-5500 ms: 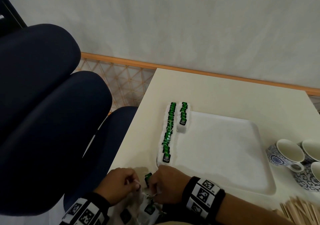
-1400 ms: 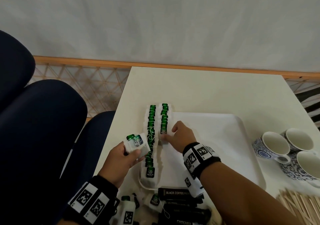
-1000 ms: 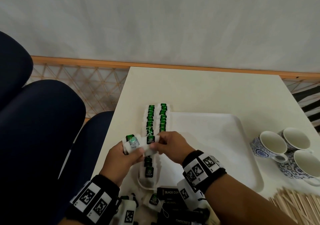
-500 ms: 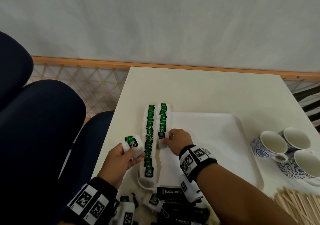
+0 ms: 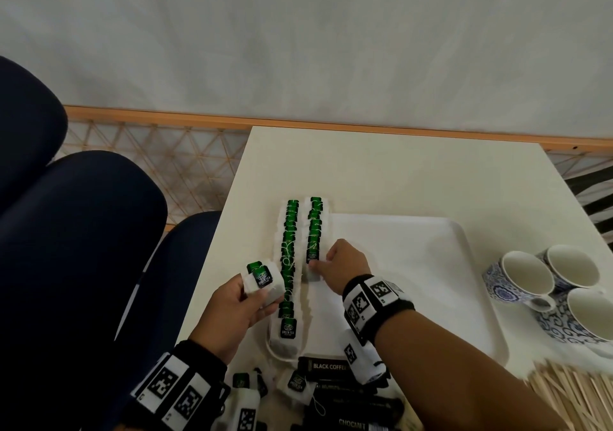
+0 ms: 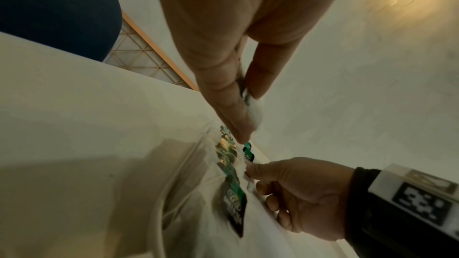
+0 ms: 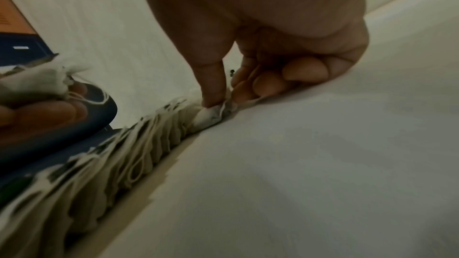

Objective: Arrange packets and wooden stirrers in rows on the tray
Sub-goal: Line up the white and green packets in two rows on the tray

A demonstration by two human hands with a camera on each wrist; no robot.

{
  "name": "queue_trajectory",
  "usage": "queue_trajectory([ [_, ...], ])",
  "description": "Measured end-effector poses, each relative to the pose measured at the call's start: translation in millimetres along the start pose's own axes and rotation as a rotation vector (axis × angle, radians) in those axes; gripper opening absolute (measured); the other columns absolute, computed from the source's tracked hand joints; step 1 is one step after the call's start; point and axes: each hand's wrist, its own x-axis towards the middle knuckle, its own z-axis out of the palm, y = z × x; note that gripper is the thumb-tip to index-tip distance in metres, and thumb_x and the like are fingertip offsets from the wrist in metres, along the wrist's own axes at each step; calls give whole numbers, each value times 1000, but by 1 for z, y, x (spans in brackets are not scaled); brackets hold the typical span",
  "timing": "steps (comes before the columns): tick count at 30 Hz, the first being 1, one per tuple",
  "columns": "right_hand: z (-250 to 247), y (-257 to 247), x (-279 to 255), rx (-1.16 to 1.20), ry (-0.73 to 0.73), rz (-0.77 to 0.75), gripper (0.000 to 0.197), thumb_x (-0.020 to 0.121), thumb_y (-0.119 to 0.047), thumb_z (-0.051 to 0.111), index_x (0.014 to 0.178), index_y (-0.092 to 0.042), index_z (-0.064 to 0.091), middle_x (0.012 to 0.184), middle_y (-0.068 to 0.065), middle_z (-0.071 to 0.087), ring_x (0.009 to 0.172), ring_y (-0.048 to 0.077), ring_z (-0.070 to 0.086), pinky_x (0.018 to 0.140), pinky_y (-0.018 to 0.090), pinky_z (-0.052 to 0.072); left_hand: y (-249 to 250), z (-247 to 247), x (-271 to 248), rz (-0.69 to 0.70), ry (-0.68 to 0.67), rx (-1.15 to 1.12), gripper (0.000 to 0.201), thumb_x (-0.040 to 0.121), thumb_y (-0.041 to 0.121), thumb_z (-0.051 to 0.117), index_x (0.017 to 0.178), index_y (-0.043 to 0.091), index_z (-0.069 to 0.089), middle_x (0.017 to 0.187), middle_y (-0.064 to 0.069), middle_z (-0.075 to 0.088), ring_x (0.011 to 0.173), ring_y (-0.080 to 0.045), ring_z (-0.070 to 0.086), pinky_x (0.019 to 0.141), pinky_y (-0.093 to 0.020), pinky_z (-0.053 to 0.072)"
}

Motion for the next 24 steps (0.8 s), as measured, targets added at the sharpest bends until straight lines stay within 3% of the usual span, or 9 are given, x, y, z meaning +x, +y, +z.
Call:
queue_trajectory([
  [4, -6, -8, -14, 138, 25, -158, 37, 85, -52, 65, 91, -18, 50, 78, -6, 54, 73, 13, 52, 59, 22, 39, -1, -3, 2, 13, 11, 48, 23, 93, -3, 53, 111, 8, 63, 104, -13, 73, 95, -27, 70, 82, -35, 59],
  [7, -12, -20, -30, 268, -202, -296, 34, 82, -53, 67, 82, -20, 62, 76, -7, 63, 71, 10, 58, 70, 26, 50, -2, -2, 2, 42, 29, 77, 23, 91, -5, 55, 108, 8, 65, 101, -13, 73, 94, -31, 70, 83, -43, 58],
  [9, -12, -23, -39, 302, -354, -338, 27, 79, -45, 75, 83, -19, 69, 78, -4, 69, 71, 8, 61, 74, 27, 52, -2, 1, 0, 70, 38, 93, 24, 88, -5, 59, 106, 8, 66, 98, -15, 73, 92, -35, 70, 82, -46, 58],
  [11, -10, -22, -41, 286, -404, -384, 19, 76, -36, 80, 83, -21, 69, 76, -1, 69, 68, 6, 59, 72, 27, 50, 0, 3, -1, 87, 36, 109, 25, 86, -2, 64, 107, 10, 67, 97, -14, 74, 90, -34, 70, 81, -46, 58],
  [13, -9, -19, -42, 295, -406, -387, 17, 75, -29, 82, 83, -24, 68, 69, -8, 64, 62, 3, 54, 66, 19, 45, 0, 5, -1, 94, 30, 121, 25, 84, 0, 67, 107, 10, 68, 97, -13, 74, 90, -32, 71, 80, -45, 58],
  [18, -7, -9, -42, 306, -365, -341, 33, 72, -20, 84, 99, -22, 66, 72, -4, 64, 61, 5, 56, 65, 18, 46, 0, 4, -2, 92, 32, 54, 22, 91, 1, 58, 111, 9, 65, 99, -12, 74, 91, -29, 71, 71, -37, 59],
  [21, -7, -3, -37, 292, -337, -324, 20, 74, -23, 82, 88, -20, 69, 74, 0, 68, 68, 11, 61, 71, 28, 51, 1, 3, -1, 83, 89, -7, 18, 93, 6, 56, 108, 6, 64, 90, -12, 74, 79, -25, 71, 64, -29, 58],
  [24, -12, 4, -28, 169, -211, -259, 12, 82, -26, 75, 76, -21, 67, 68, 0, 65, 64, 12, 57, 63, 23, 47, 0, -1, 1, 79, 137, -24, 14, 94, 6, 55, 106, 5, 64, 86, -15, 74, 76, -27, 72, 61, -26, 58],
])
